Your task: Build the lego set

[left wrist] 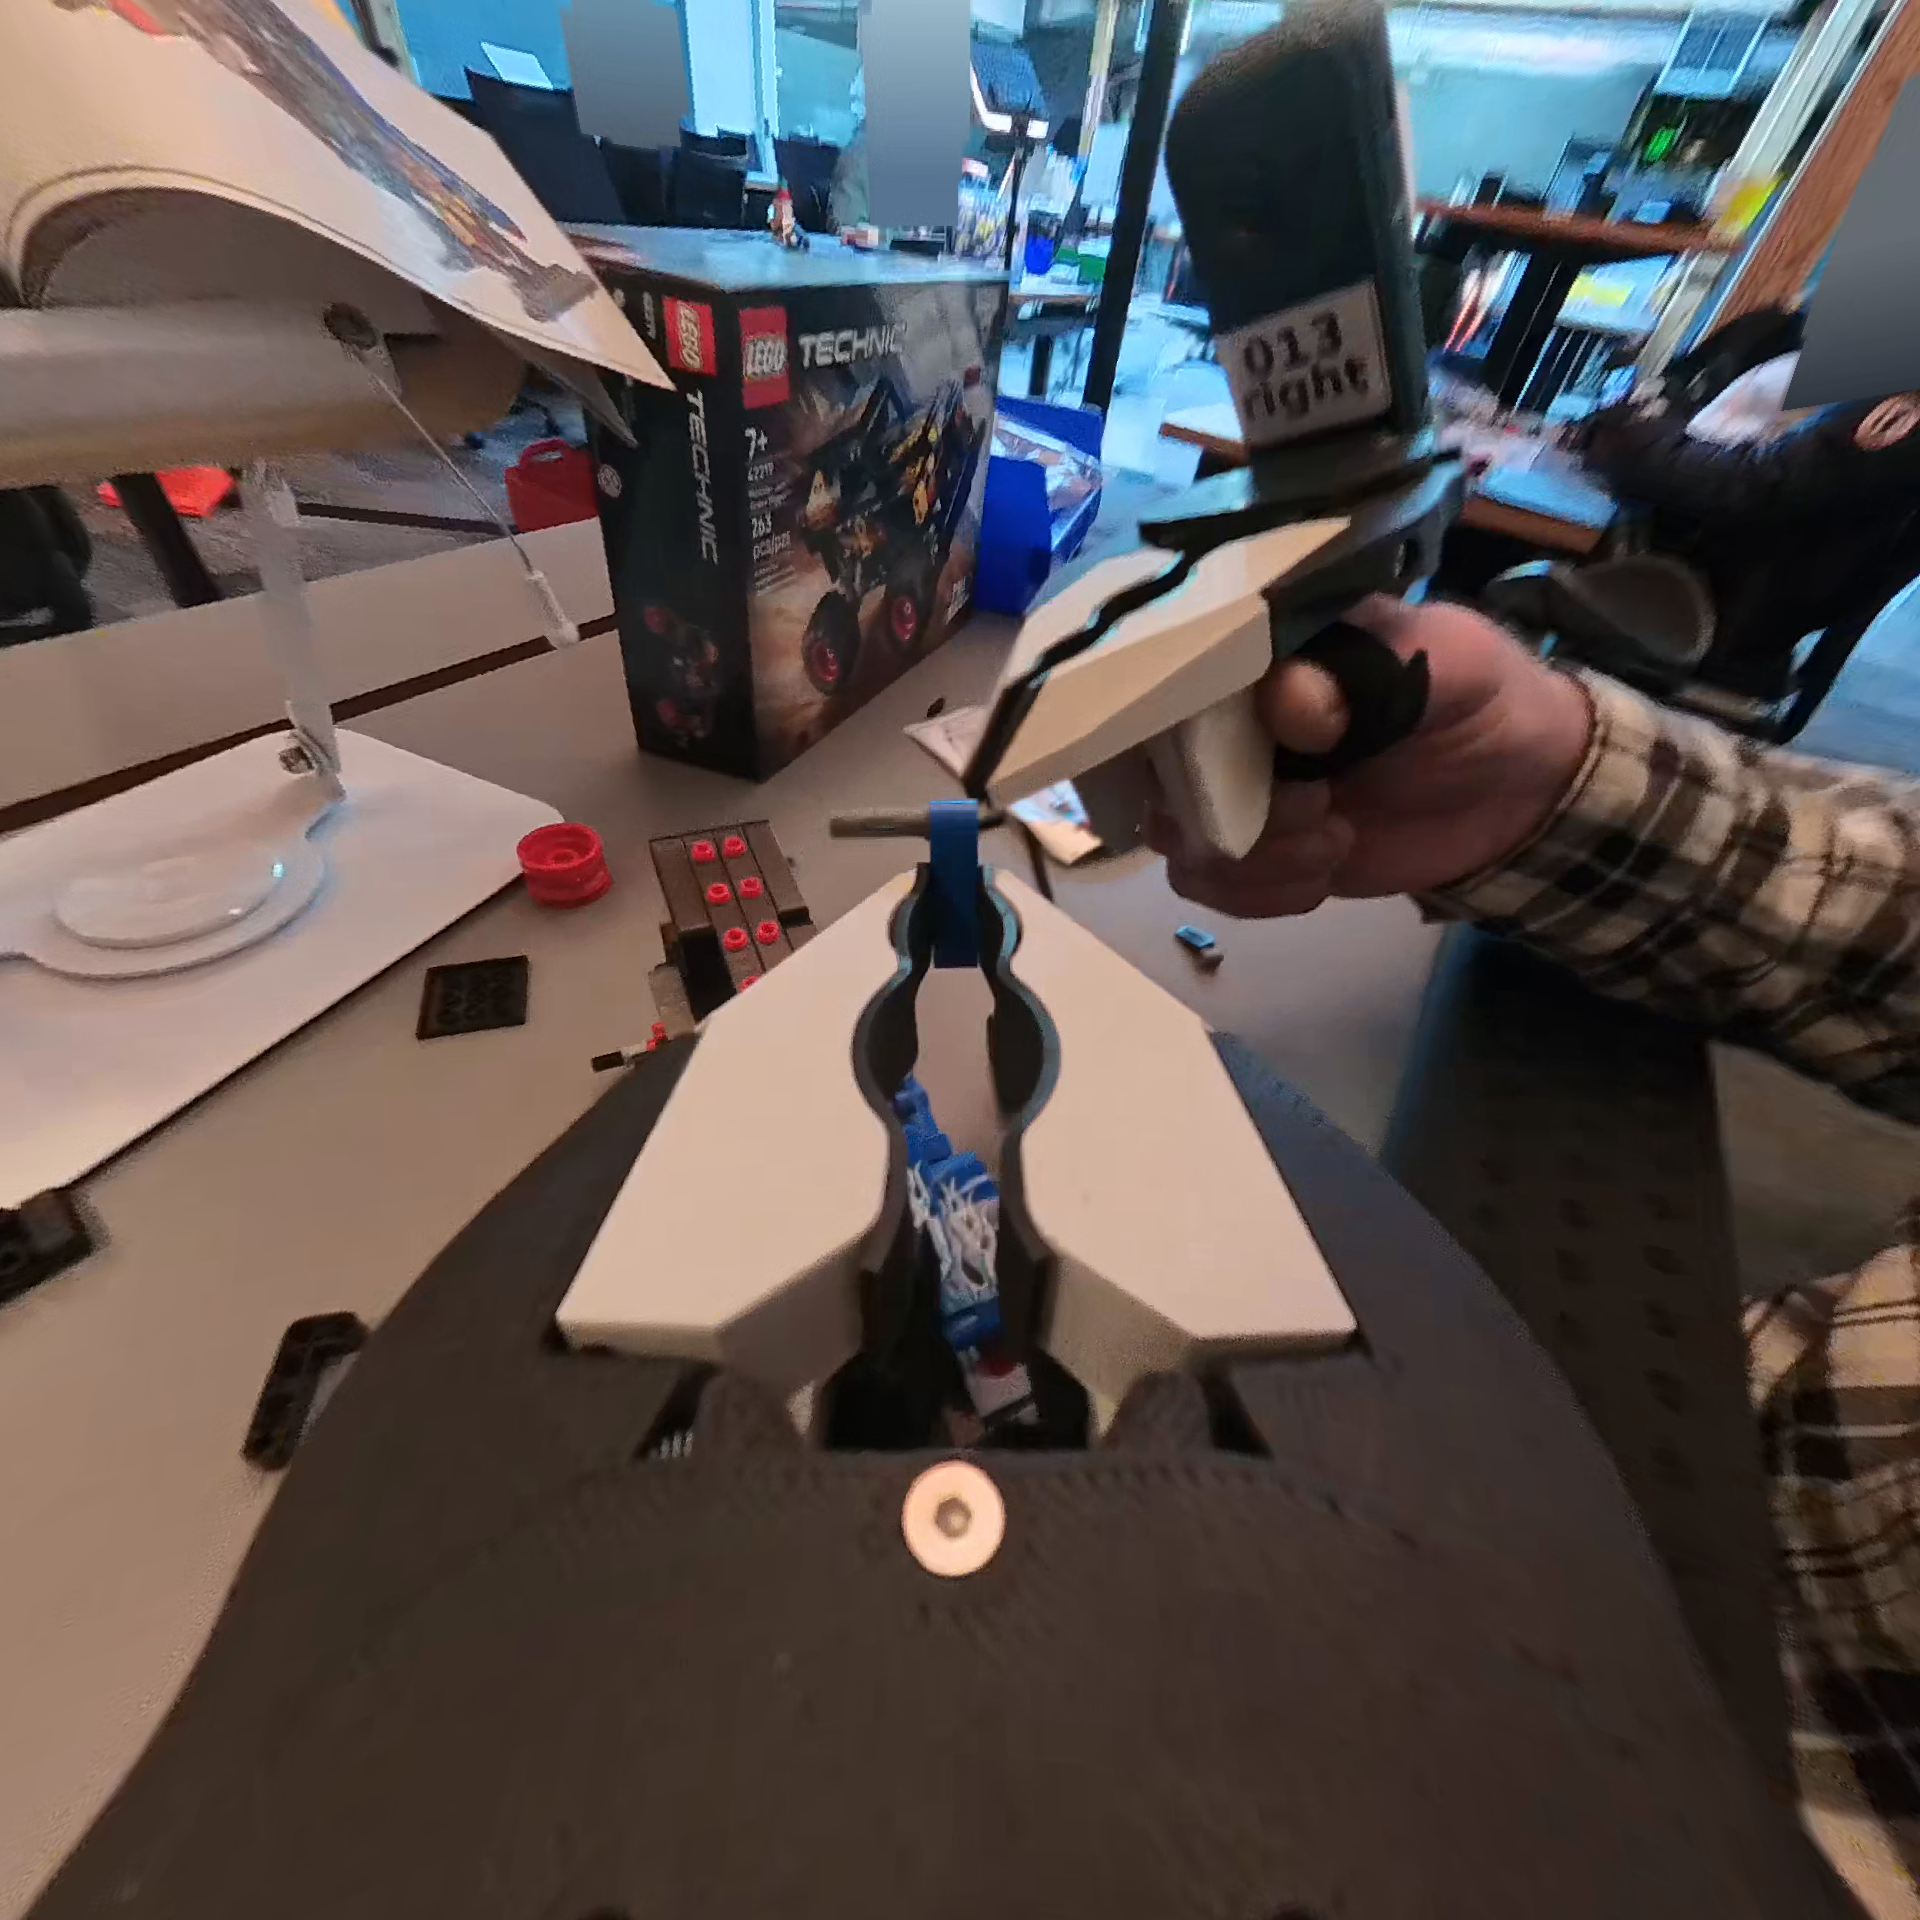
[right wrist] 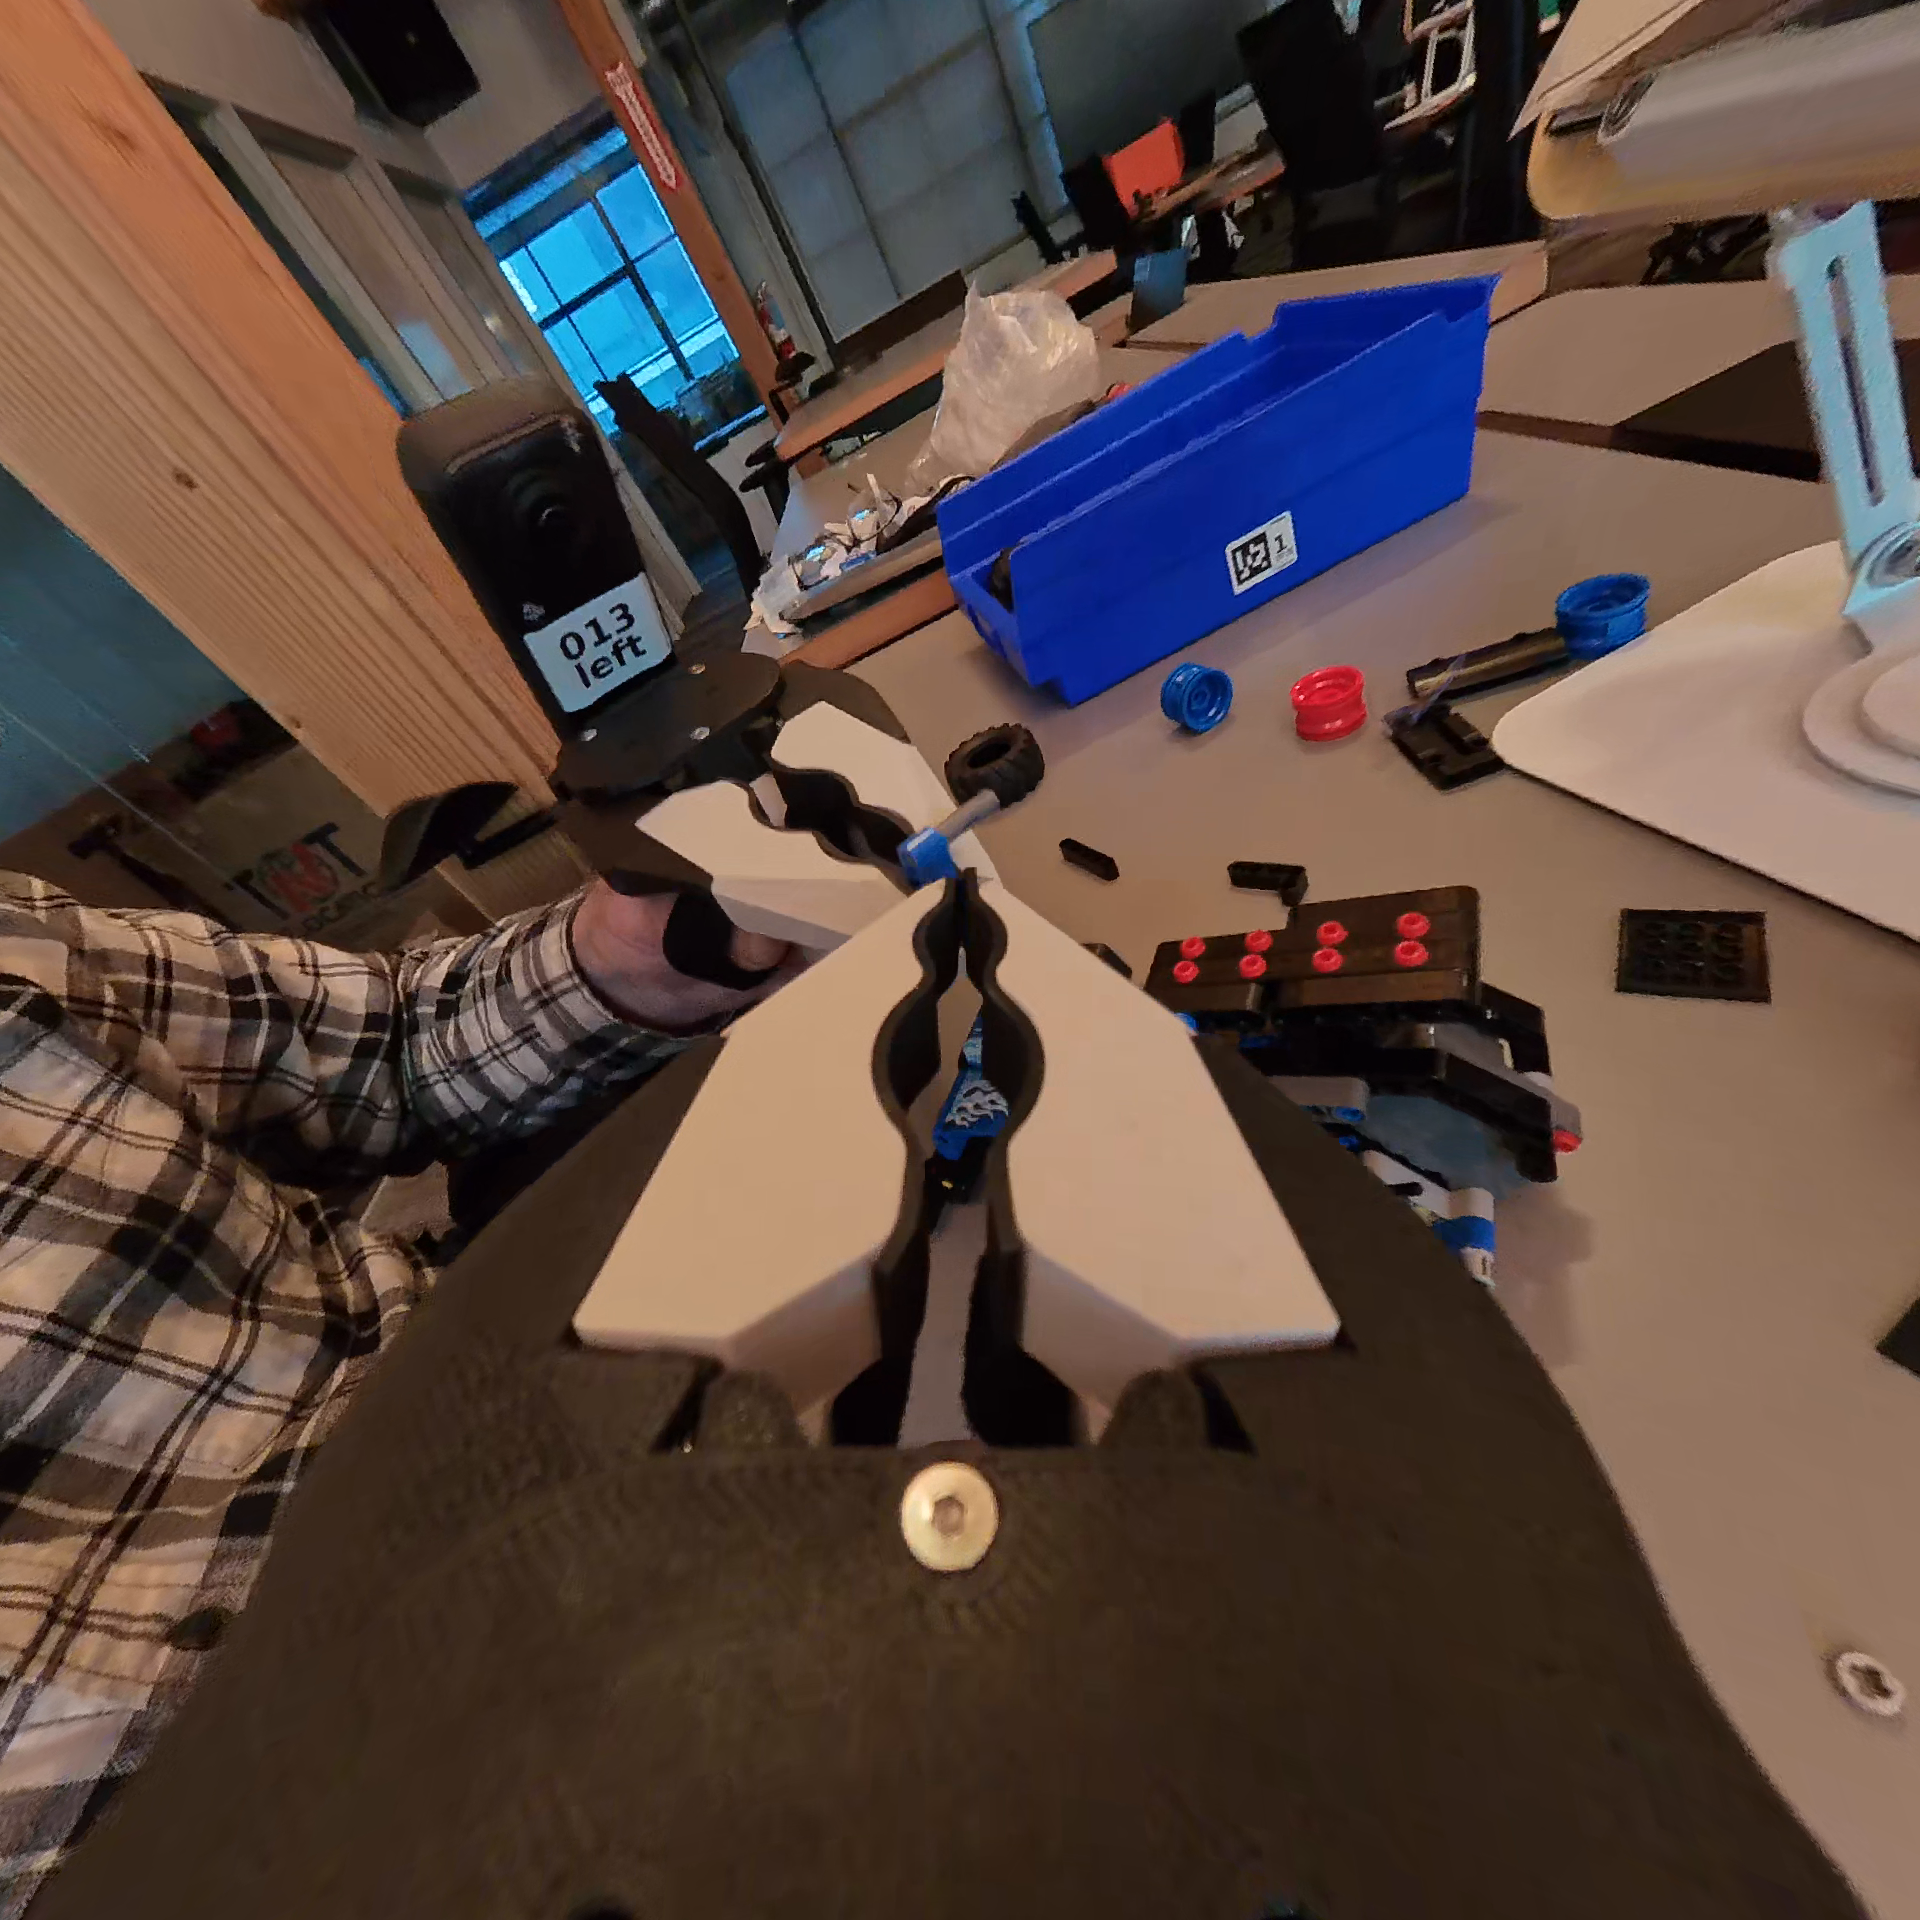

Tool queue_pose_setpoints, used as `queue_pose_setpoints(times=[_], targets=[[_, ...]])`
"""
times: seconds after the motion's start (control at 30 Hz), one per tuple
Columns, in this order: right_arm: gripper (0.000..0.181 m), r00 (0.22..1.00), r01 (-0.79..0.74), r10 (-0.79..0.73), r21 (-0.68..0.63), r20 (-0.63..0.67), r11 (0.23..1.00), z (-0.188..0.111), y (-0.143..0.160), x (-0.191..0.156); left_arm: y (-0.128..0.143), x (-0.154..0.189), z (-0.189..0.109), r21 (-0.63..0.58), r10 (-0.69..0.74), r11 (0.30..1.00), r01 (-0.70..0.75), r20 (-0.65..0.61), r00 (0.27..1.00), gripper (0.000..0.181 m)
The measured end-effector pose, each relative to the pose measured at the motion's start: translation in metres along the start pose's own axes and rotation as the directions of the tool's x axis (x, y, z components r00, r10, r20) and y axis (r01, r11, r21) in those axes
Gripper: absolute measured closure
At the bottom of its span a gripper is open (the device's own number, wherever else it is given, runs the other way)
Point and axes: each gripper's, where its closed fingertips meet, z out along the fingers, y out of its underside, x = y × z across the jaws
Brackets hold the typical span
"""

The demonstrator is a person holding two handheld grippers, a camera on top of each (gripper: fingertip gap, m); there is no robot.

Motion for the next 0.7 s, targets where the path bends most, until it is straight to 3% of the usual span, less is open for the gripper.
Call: queue_pose_setpoints(times=[0.23, 0.43, 0.6, 0.7], targets=[[0.173, 0.977, 0.183, -0.184, -0.02, -0.108, 0.983, -0.002, -0.003, 0.004, -0.023, -0.009, -0.008, 0.107, -0.183, 0.975, 0.193, -0.099, 0.978, 0.175], [0.17, 0.949, 0.266, -0.268, -0.035, -0.165, 0.963, 0.0, -0.005, 0.005, -0.034, -0.015, -0.012, 0.153, -0.344, 0.912, 0.381, -0.221, 0.913, 0.175], [0.156, 0.861, 0.437, -0.439, -0.068, -0.256, 0.897, 0.007, -0.015, -0.003, -0.035, -0.018, -0.014, 0.154, -0.431, 0.86, 0.486, -0.29, 0.855, 0.175], [0.154, 0.755, 0.558, -0.573, -0.148, -0.318, 0.817, 0.014, -0.018, -0.005, -0.035, -0.018, -0.014, 0.15, -0.451, 0.847, 0.511, -0.307, 0.838, 0.176]])
